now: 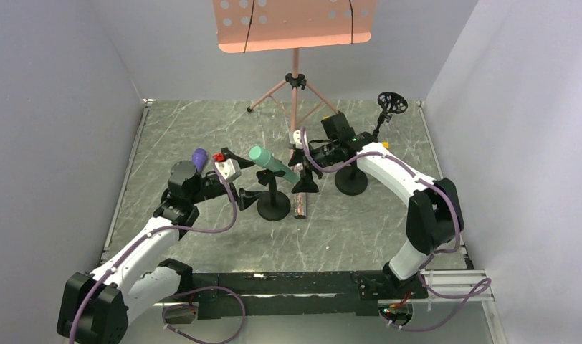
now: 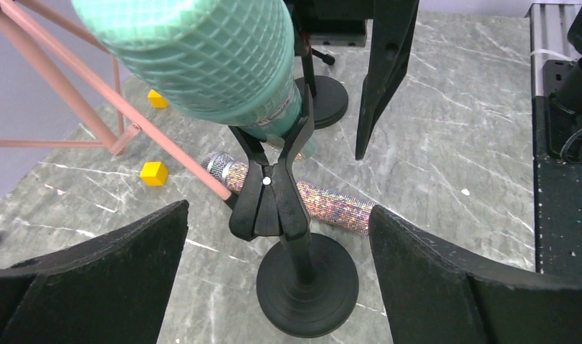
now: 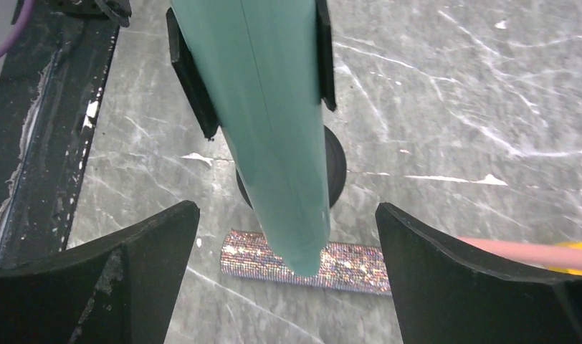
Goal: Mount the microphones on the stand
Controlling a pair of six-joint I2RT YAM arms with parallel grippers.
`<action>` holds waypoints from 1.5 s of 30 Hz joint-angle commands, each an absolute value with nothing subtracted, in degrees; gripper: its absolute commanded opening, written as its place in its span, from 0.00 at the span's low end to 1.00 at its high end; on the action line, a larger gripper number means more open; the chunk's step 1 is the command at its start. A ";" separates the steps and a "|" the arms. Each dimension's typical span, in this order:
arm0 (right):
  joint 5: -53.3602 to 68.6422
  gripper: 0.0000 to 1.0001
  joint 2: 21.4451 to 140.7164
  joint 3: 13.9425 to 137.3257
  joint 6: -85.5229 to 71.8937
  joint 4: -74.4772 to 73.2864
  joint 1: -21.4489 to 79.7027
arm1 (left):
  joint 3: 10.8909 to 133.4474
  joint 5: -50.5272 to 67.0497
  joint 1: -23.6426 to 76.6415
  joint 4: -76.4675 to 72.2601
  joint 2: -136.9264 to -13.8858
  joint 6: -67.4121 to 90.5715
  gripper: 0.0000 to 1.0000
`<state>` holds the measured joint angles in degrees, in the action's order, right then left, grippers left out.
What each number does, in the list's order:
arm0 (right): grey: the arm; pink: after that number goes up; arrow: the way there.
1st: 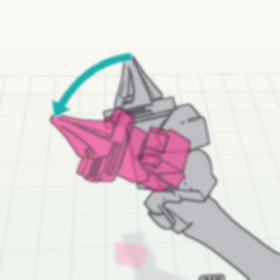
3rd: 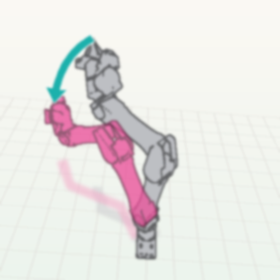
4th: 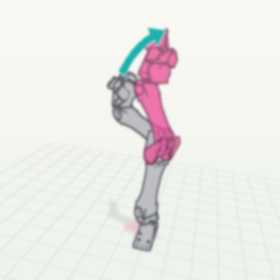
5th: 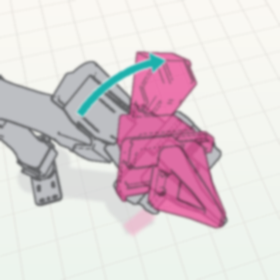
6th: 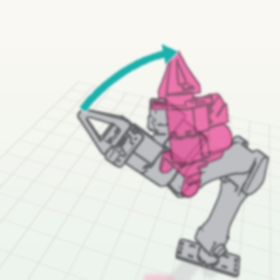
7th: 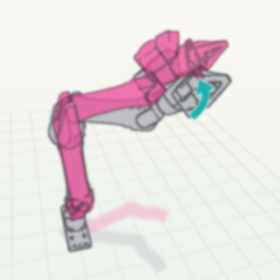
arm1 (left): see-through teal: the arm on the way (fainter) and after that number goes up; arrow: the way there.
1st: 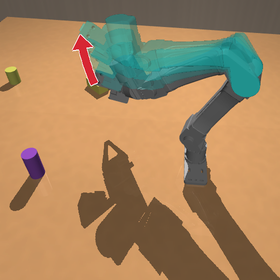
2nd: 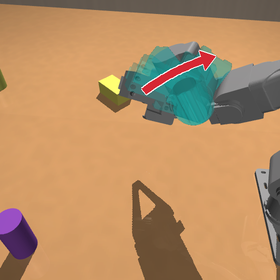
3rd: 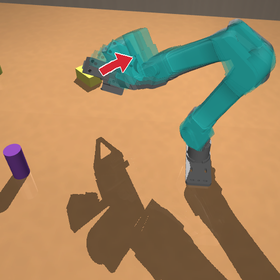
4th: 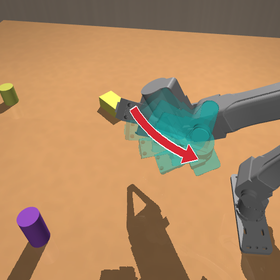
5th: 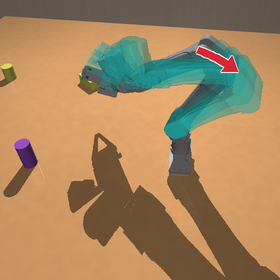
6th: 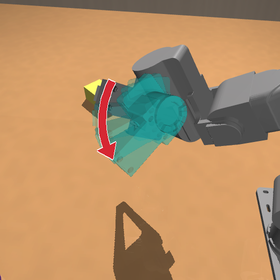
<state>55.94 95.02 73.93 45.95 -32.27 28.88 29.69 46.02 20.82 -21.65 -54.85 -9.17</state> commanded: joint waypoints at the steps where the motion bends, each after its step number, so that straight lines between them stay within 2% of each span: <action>1: 53.97 1.00 89.66 73.92 48.74 -33.64 27.50 | 31.80 44.75 20.88 -20.48 -53.70 -11.45 0.99; 6: 53.00 1.00 86.22 74.17 51.11 -37.39 27.02 | 32.76 45.70 20.86 -23.56 -55.22 -7.84 0.99; 11: 60.19 1.00 82.04 72.13 51.01 -36.41 25.07 | 31.95 46.82 20.92 -26.58 -54.52 -4.70 0.99; 14: 66.89 1.00 79.73 66.88 49.03 -30.74 23.85 | 32.55 46.17 20.92 -23.10 -52.29 -4.05 0.99; 17: 73.55 1.00 79.36 63.35 46.27 -24.91 22.81 | 34.85 41.81 20.91 -10.88 -47.41 -4.02 0.99; 21: 72.90 1.00 80.06 63.20 47.51 -25.16 22.68 | 34.25 33.42 20.81 -1.50 -38.22 -2.90 0.99; 26: 72.86 1.00 81.19 63.44 49.39 -26.95 22.31 | 29.99 32.01 20.83 -3.24 -32.08 3.45 0.99; 32: 74.21 1.00 80.68 61.85 47.29 -24.15 21.26 | 31.04 39.16 20.83 -8.79 -38.66 -7.60 0.99; 45: 76.58 1.00 79.36 58.56 43.72 -18.81 20.37 | 31.66 48.02 21.07 -39.59 -60.05 4.41 0.99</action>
